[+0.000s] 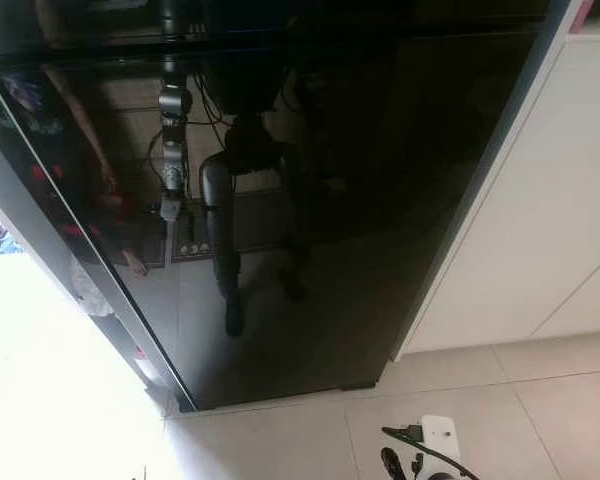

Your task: Restocking fridge

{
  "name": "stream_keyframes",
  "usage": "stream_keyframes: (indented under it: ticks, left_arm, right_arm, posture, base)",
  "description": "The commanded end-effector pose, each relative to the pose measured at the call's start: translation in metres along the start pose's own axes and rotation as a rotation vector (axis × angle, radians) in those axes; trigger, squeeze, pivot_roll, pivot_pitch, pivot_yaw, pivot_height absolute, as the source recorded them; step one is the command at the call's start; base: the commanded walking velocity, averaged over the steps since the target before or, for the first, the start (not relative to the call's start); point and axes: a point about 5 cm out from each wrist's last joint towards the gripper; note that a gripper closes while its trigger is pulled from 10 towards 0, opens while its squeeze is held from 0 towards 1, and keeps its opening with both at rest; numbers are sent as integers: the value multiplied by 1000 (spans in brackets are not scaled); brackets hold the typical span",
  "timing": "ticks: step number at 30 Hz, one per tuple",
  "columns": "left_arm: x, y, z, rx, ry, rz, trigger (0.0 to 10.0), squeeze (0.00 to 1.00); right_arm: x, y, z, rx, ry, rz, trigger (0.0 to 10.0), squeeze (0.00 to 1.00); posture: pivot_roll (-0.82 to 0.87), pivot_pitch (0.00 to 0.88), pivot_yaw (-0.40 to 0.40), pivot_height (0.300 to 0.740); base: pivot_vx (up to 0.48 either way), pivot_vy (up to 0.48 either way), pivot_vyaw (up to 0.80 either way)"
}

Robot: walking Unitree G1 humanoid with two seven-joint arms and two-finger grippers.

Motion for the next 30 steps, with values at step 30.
stream_keyframes:
  ticks: [30]
  left_arm:
    - [2,-3,0,22,1,-2,10000,0]
  right_arm:
    - [1,1,0,-8,3,14,10000,0]
  posture:
    - [-4,0,2,740]
  base:
    - [0,350,0]
Point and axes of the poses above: a point about 5 cm out from each wrist's last joint towards the gripper, its own z axis pointing out of the wrist towards the gripper, its own y axis along the axis of the wrist's last joint, x = y × z, and after that the axes turned 5 degrees about z, right-handed
